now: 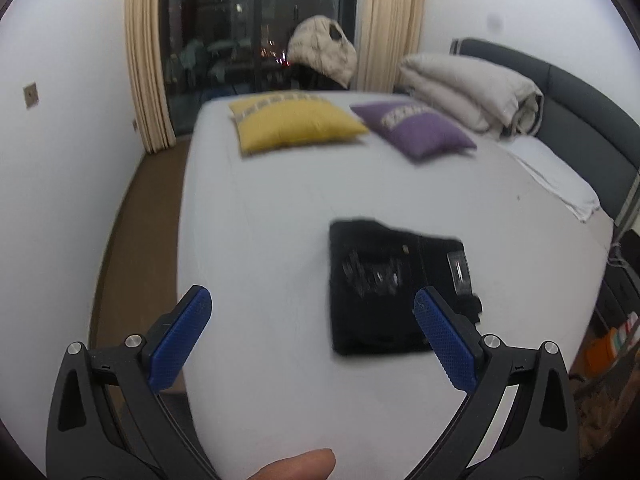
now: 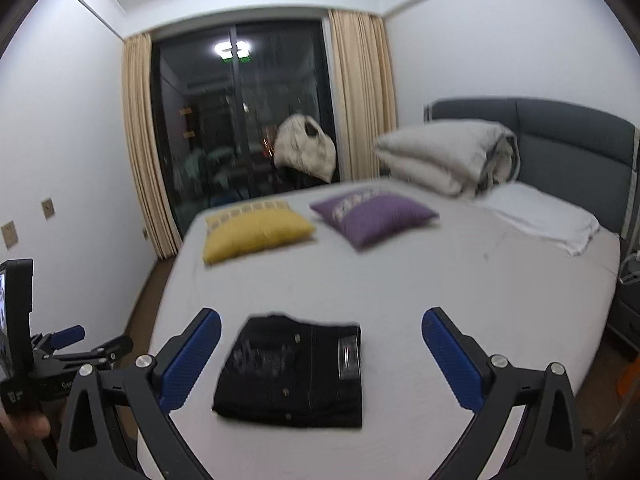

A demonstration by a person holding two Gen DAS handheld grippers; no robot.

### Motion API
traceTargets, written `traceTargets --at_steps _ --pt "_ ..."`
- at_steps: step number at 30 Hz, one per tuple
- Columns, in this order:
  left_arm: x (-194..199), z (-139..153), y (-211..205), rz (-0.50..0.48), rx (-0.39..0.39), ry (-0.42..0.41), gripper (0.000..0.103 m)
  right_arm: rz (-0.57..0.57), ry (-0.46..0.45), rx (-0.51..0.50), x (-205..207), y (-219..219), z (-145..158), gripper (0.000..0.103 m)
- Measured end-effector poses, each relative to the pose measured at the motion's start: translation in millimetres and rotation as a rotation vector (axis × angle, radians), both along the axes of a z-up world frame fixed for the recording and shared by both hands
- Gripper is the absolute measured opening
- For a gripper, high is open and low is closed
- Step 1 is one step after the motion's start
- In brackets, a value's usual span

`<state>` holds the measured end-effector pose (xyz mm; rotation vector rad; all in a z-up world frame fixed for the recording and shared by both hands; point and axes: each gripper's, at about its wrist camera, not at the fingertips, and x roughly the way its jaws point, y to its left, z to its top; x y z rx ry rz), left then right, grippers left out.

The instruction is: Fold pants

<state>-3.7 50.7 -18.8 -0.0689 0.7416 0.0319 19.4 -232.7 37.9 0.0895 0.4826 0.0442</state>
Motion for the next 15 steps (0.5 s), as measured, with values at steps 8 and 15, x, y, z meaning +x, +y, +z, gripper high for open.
traceTargets --at_steps 8,15 --pt "7 -41 -26 -0.037 0.026 0.054 0.103 -0.008 0.158 0.016 6 10 -34 0.103" --pt "11 -51 -30 -0.049 0.029 0.079 0.103 -0.011 0.196 0.004 6 17 -46 0.103"
